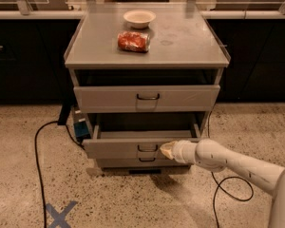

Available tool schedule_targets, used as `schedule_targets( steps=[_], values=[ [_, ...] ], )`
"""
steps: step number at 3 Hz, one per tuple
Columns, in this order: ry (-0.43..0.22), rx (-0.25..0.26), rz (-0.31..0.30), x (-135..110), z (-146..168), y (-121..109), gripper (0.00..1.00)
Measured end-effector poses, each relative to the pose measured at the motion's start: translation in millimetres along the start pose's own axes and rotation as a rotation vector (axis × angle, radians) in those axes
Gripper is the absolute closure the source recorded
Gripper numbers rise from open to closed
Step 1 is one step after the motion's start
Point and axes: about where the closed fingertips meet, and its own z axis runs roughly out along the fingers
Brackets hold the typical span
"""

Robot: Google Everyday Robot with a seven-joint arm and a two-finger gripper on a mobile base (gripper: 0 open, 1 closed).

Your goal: Close middle drawer

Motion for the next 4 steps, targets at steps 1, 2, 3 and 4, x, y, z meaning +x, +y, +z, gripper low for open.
schedule_targets(
  steps=[1, 2, 3, 4],
  values=[
    [0.007, -0.006, 0.003, 0, 10, -6, 1.00],
    [-0.011, 0.046, -0.018, -15, 12, -27, 1.00],
    [-0.039, 0.133, -0.045, -36, 8, -54, 1.00],
    [-0.038, 0.126, -0.043, -35, 13, -54, 1.00]
  ],
)
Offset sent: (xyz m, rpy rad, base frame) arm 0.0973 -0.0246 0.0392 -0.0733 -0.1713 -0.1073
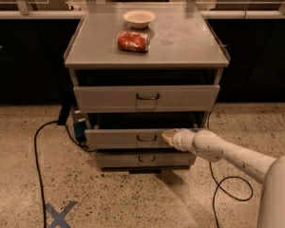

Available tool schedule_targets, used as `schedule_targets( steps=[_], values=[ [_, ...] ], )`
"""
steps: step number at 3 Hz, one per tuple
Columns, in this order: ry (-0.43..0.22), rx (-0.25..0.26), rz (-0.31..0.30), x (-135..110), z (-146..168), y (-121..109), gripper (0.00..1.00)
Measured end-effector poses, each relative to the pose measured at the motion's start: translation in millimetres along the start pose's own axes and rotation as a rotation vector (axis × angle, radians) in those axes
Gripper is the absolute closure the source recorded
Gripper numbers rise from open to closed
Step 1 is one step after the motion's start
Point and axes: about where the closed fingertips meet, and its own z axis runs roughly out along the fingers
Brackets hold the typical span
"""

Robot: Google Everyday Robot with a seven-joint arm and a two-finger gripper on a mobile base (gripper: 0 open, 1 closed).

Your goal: Close middle drawer

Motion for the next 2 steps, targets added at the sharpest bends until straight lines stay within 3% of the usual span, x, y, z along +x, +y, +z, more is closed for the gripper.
schedule_targets(
  steps=[1, 2],
  values=[
    [-0.010, 0.009, 0.003, -9.5, 13.8, -15.1, 1.00],
    [-0.010, 0.009, 0.003, -9.5, 13.8, -15.0, 1.00]
  ],
)
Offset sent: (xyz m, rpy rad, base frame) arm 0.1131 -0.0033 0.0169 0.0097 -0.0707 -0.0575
